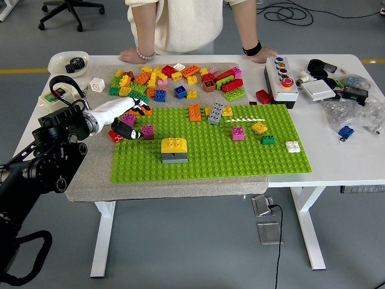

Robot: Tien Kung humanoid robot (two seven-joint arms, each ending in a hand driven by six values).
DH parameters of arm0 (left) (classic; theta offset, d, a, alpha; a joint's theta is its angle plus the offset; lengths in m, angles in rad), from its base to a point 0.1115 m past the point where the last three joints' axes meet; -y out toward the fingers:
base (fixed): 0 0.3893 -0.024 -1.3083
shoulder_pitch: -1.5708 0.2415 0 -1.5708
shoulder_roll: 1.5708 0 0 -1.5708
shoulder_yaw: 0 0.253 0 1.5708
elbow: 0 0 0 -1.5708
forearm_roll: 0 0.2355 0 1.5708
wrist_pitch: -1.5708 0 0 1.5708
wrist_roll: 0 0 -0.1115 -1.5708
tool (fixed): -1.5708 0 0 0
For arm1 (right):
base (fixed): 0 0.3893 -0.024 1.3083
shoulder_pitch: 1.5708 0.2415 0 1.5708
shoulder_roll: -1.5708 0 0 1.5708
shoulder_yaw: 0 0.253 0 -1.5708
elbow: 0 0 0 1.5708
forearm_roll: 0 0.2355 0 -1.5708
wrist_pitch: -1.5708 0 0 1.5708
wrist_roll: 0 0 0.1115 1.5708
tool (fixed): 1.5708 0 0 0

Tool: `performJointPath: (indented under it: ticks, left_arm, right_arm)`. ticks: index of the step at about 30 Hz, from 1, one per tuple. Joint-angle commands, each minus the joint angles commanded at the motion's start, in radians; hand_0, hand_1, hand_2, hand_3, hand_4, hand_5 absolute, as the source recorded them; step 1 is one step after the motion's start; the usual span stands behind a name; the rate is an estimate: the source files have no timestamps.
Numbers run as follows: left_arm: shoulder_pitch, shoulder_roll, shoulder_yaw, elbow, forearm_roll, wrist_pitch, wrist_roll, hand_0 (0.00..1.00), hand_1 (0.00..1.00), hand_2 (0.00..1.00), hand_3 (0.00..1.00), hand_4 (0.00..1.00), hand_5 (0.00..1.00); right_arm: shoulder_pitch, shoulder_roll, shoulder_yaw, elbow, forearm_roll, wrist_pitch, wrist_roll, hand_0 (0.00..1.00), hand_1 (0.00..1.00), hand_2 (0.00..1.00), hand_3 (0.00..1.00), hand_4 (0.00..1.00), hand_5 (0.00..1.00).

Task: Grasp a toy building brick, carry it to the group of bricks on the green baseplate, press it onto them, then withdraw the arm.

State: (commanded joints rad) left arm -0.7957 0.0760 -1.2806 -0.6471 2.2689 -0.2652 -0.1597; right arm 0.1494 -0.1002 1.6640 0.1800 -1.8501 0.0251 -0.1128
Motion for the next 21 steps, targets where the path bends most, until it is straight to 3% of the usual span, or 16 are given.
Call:
performJointPath:
  ticks: [21]
  left_arm:
    - [0.007, -0.019, 0.008, 0.011, 0.0, 0.007, 0.015, 0.823, 0.8, 0.718, 0.757, 0.844, 0.121]
  right_arm:
    - [0.003, 0.001, 0.002, 0.0, 0.004, -0.001, 0.0, 0.744, 0.645, 0.682, 0.624, 0.828, 0.52]
